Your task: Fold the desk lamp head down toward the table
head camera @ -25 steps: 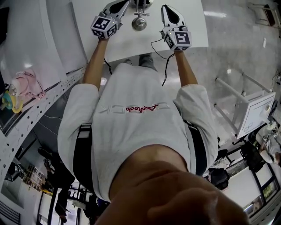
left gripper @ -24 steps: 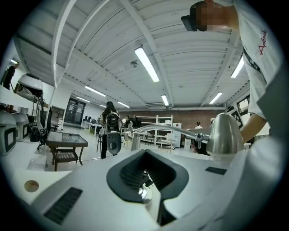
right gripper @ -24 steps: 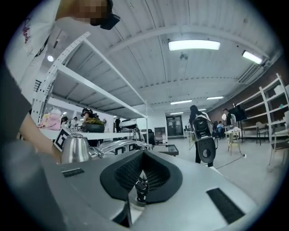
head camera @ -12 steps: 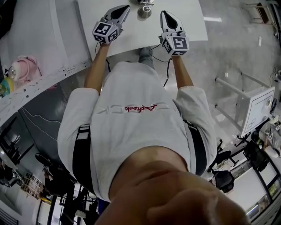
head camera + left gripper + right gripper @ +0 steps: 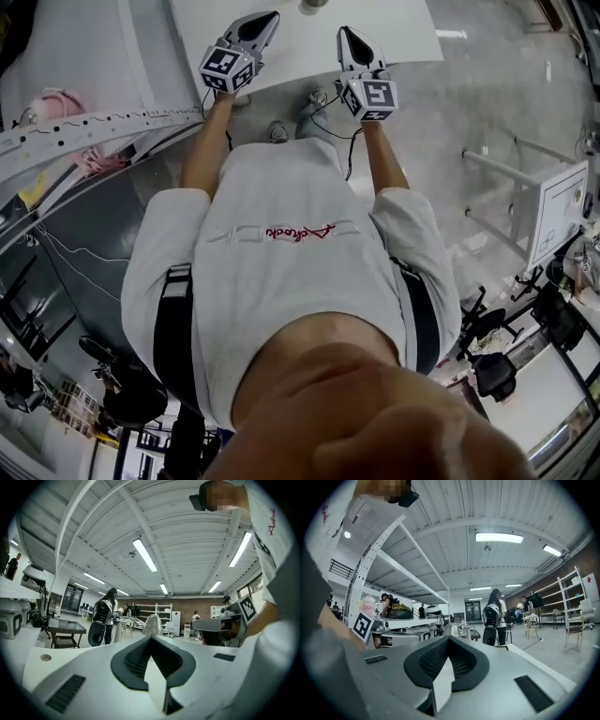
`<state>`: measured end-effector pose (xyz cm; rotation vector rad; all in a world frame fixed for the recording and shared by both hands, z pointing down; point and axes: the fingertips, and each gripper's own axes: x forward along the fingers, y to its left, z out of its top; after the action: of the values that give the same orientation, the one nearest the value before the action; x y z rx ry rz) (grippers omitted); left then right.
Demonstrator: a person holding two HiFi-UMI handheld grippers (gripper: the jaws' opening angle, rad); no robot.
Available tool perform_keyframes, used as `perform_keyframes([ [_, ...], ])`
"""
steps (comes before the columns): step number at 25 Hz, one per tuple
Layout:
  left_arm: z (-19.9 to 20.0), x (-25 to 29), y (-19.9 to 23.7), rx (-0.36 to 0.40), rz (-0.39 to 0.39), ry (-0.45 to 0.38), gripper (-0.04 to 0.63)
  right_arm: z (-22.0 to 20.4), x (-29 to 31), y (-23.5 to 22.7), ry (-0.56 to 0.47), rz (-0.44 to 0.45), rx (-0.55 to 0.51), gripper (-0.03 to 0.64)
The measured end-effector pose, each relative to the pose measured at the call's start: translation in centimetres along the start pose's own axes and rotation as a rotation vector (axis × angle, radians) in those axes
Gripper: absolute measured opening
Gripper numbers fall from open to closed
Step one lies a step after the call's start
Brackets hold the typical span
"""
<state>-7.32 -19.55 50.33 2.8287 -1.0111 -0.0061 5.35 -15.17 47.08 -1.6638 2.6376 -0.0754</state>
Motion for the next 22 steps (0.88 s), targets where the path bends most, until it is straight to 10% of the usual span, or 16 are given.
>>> perform_keyframes([
  [22,-1.7,-1.8,-8.4,-0.017,0.069,0.016,0.026,0.5,-5.8,0.5,0.016,0.063,0.006,0.012],
])
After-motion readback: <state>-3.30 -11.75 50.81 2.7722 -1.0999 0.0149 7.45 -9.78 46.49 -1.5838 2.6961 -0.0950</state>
